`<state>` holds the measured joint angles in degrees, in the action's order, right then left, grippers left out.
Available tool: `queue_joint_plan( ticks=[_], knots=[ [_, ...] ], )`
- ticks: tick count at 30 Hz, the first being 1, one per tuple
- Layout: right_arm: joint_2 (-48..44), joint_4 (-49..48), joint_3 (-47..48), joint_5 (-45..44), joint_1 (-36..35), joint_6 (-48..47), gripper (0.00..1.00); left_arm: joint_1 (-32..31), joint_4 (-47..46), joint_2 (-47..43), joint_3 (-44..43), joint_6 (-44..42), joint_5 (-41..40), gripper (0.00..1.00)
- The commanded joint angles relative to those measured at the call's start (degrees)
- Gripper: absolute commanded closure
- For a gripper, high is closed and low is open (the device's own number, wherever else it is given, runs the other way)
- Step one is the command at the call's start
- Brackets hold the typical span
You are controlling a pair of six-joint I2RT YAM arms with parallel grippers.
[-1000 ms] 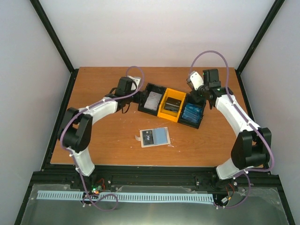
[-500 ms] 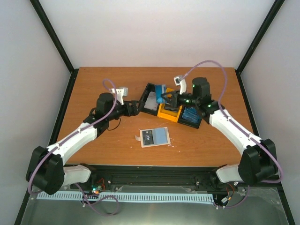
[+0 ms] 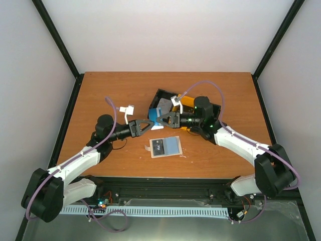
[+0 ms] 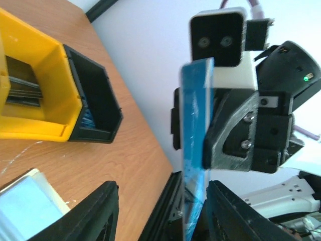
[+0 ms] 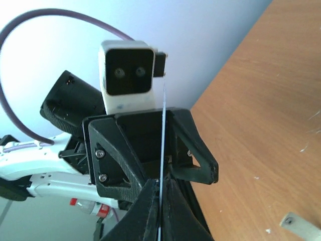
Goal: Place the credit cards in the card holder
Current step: Pick up the credit card from the storage box, then insert the credit card into the card holder.
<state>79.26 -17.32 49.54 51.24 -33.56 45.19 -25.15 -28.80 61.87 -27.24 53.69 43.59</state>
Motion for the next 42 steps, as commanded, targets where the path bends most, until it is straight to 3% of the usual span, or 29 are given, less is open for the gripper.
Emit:
queue_joint_plan(
  ticks=[1, 4, 9, 10, 12, 15, 18, 21, 27, 36, 42],
  knots=[
    [0.5, -3.2, -1.6, 2.2, -1.6, 2.7, 0.97, -0.3, -8.2, -0.4, 0.1, 3.4, 3.8, 0.54],
    [1.2, -3.3, -2.0, 2.4, -2.1, 2.9, 0.97, -0.3, -8.3, -0.5, -0.1, 3.1, 4.4, 0.63],
    [2.8, -3.9, -2.5, 2.6, -2.3, 2.7, 0.97, -0.2, -8.0, 0.6, 0.4, 3.0, 4.5, 0.89],
    [2.7, -3.9, -3.0, 2.7, -2.3, 2.1, 0.95, -0.3, -7.8, 0.5, 0.7, 2.8, 4.2, 0.94],
    [1.7, -2.5, -4.3, 1.4, -2.3, 0.4, 0.81, -0.3, -5.9, 0.1, 1.0, 1.8, 2.9, 0.99],
    [-1.7, 6.5, -5.5, -6.7, -2.2, -5.4, 0.62, -0.3, -1.1, -0.1, 1.1, 0.0, 0.2, 0.99],
    [-5.3, 17.0, -7.0, -18.4, -2.2, -10.9, 0.55, -3.1, 4.7, 1.0, 2.0, 0.1, -6.9, 0.99],
    [-8.6, 23.0, -10.6, -28.1, -2.3, -13.4, 0.51, -8.4, 8.3, 5.3, 2.4, 2.1, -14.8, 0.99],
    [-10.5, 31.3, -15.6, -42.5, -3.2, -16.7, 0.51, -15.6, 2.5, 15.3, 4.4, 10.5, -21.6, 0.99],
    [-1.8, 31.5, -14.3, -45.5, -4.5, -21.0, 0.51, -18.3, 1.6, 23.3, 2.0, 14.2, -28.4, 0.99],
    [3.0, 30.5, -12.9, -42.5, -4.6, -22.9, 0.52, -18.3, 0.1, 28.1, -0.1, 15.1, -27.9, 0.99]
  ],
)
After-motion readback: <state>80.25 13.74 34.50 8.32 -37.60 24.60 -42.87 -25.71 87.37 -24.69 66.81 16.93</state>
